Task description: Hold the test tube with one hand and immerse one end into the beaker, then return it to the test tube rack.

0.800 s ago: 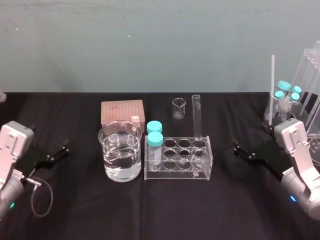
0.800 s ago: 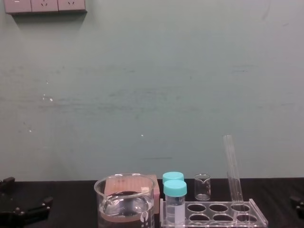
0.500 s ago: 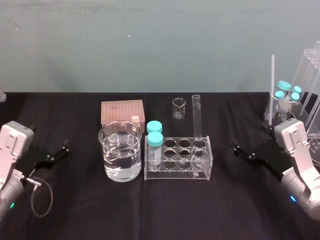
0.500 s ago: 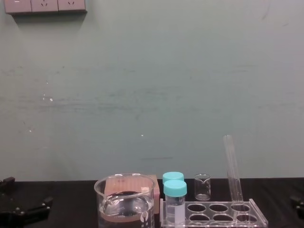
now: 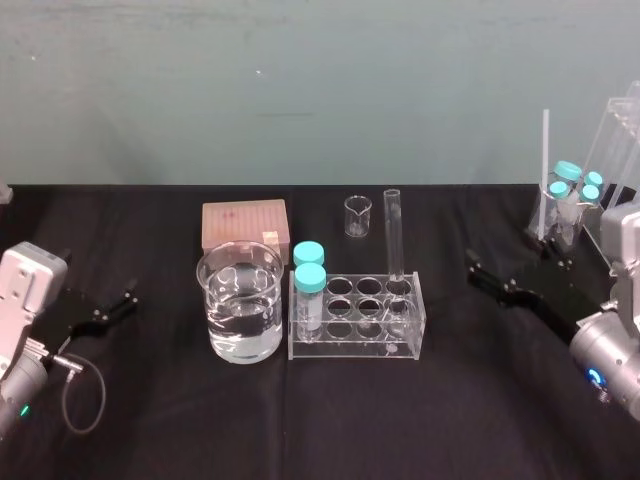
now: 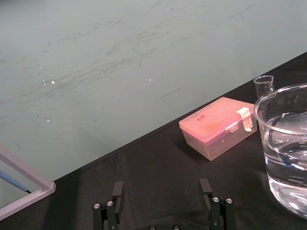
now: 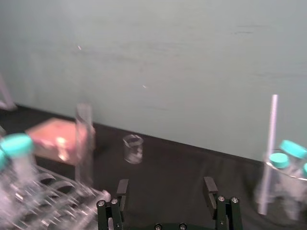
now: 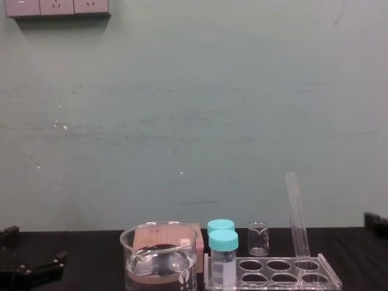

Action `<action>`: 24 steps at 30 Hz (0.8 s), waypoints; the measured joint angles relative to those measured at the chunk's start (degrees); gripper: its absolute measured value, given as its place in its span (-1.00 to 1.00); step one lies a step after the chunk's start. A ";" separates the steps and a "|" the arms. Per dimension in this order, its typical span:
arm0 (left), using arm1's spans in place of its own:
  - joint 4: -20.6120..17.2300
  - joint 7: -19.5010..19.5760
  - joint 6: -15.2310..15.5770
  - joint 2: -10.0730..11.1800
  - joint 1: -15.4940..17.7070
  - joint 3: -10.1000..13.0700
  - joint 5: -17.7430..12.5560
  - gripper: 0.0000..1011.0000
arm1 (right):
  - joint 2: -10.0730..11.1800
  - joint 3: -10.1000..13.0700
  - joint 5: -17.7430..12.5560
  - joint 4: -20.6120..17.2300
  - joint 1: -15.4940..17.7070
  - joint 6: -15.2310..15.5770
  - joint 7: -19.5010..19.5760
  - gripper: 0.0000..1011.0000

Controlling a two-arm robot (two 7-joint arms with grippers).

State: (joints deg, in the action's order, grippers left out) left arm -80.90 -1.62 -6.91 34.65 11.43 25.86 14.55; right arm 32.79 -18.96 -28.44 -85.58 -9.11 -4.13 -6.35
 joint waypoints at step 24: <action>0.00 0.00 0.00 0.00 0.00 0.00 0.00 0.98 | -6.80 -3.99 -0.16 7.07 -10.19 4.75 -12.99 0.98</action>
State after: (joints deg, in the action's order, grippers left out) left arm -80.90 -1.62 -6.91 34.65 11.43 25.86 14.55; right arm 25.99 -22.95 -28.60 -78.51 -19.30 0.62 -19.34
